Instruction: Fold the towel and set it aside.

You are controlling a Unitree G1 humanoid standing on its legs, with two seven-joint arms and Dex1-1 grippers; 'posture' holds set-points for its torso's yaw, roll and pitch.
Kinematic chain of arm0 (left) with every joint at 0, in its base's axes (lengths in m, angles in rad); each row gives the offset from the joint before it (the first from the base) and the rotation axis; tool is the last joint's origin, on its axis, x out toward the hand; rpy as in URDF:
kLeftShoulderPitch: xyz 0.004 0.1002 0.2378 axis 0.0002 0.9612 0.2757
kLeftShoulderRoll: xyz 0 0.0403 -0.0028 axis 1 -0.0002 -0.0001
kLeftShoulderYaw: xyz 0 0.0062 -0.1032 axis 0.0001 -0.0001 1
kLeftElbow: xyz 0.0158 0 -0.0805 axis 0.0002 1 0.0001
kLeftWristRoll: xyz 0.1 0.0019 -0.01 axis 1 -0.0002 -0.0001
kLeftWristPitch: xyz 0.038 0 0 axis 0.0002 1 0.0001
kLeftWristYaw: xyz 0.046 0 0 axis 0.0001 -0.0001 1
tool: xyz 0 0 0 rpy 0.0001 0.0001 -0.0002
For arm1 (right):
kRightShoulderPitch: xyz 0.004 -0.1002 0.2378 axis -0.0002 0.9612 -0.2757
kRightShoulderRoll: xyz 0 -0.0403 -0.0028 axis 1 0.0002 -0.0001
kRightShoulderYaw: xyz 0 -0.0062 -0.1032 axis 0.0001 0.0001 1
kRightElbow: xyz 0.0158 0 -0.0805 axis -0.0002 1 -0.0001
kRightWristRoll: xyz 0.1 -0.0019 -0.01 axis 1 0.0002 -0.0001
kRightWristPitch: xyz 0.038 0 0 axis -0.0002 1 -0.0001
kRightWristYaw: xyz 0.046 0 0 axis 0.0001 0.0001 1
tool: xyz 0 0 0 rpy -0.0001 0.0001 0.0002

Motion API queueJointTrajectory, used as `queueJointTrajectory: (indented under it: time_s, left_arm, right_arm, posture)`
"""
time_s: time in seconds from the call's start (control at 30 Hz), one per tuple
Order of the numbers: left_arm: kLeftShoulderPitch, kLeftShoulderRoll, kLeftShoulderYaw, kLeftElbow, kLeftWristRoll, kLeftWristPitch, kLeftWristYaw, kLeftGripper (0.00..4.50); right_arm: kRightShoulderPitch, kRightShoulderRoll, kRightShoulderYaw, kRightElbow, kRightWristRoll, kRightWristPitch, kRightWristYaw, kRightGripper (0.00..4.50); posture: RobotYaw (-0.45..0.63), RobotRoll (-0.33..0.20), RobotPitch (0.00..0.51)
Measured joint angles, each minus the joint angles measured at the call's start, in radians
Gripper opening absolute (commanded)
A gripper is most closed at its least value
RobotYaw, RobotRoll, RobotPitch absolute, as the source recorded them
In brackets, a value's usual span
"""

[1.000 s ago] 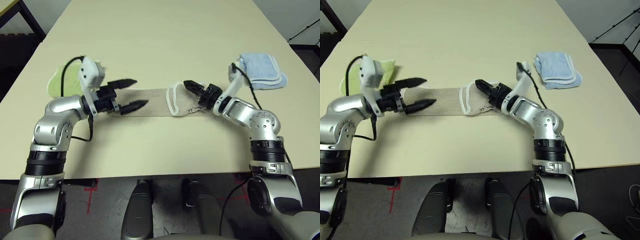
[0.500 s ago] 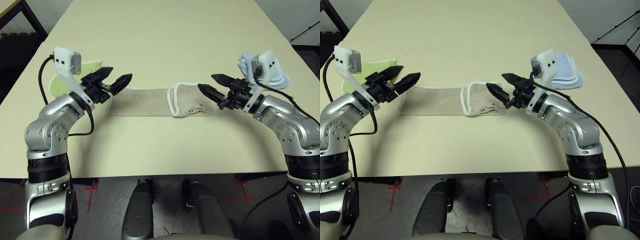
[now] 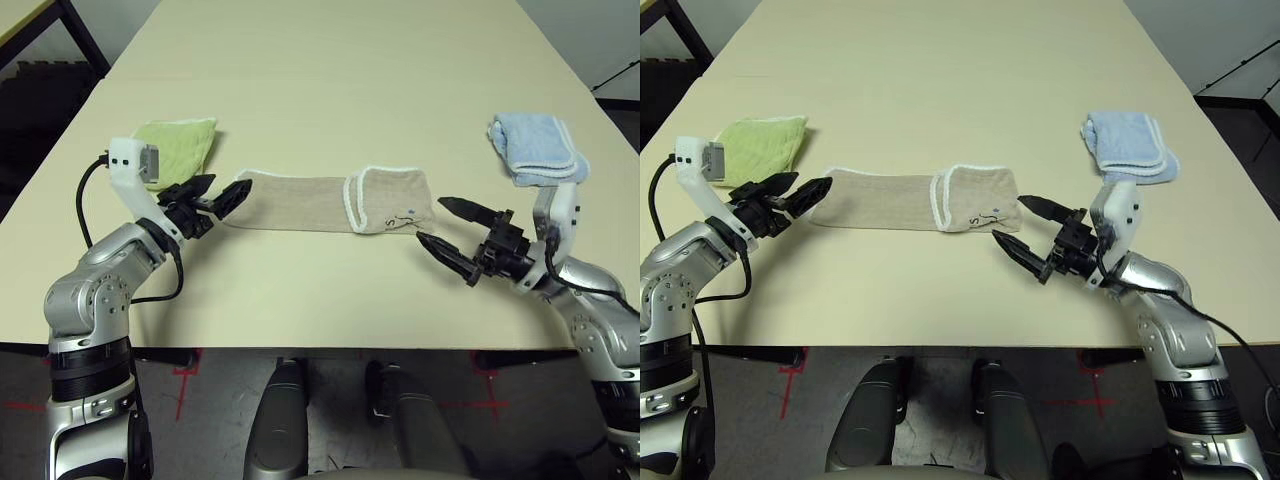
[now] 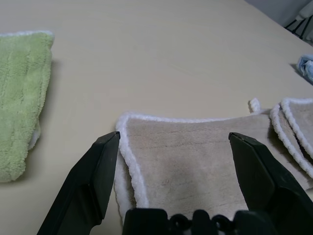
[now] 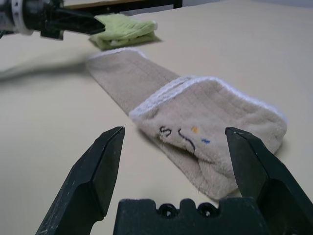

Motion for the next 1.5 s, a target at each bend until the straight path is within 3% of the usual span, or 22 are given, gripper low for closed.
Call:
queueJointTrajectory:
  time_s: [0.13,0.3,0.4,0.53,0.6,0.7,0.83,1.07,1.5]
  left_arm:
    - [0.016,0.003,0.018,-0.031,-0.016,0.062,0.044,4.5]
    - [0.036,-0.019,0.116,-0.129,-0.12,0.232,0.147,4.5]
    - [0.029,-0.055,0.184,-0.161,-0.211,0.356,0.23,4.5]
    - [-0.013,-0.047,0.257,-0.15,-0.258,0.59,0.317,4.5]
    - [-0.072,-0.114,0.349,-0.14,-0.271,0.724,0.367,4.5]
    - [-0.133,-0.205,0.444,-0.104,-0.302,0.814,0.447,4.5]
    - [-0.195,-0.262,0.494,-0.057,-0.317,0.826,0.567,4.5]
    - [-0.29,-0.293,0.52,0.042,-0.318,0.826,0.713,4.5]
    - [-0.32,-0.341,0.495,0.087,-0.373,0.818,0.787,4.5]
  right_arm:
    - [-0.028,0.002,0.001,0.056,-0.019,-0.052,0.022,4.48]
    - [-0.065,0.001,0.001,0.133,-0.037,-0.095,0.047,4.48]
    - [-0.089,0.0,0.001,0.162,-0.039,-0.104,0.058,4.48]
    - [-0.095,-0.003,-0.001,0.165,-0.038,-0.109,0.067,4.48]
    - [-0.097,-0.007,-0.004,0.165,-0.038,-0.108,0.071,4.48]
    - [-0.099,-0.023,-0.008,0.163,-0.037,-0.105,0.079,4.48]
    - [-0.096,-0.033,-0.012,0.154,-0.034,-0.096,0.078,4.48]
    - [-0.081,-0.041,-0.018,0.115,-0.026,-0.072,0.058,4.48]
    - [-0.076,-0.062,-0.048,0.088,-0.026,-0.046,0.019,4.48]
  posture:
    - [0.25,0.0,0.175]
    - [0.25,0.0,0.175]
    - [0.27,0.0,0.179]
    - [0.28,0.0,0.184]
    - [0.28,0.0,0.184]
    - [0.26,0.0,0.188]
    - [0.25,0.0,0.19]
    - [0.23,0.0,0.194]
    - [0.19,0.0,0.199]
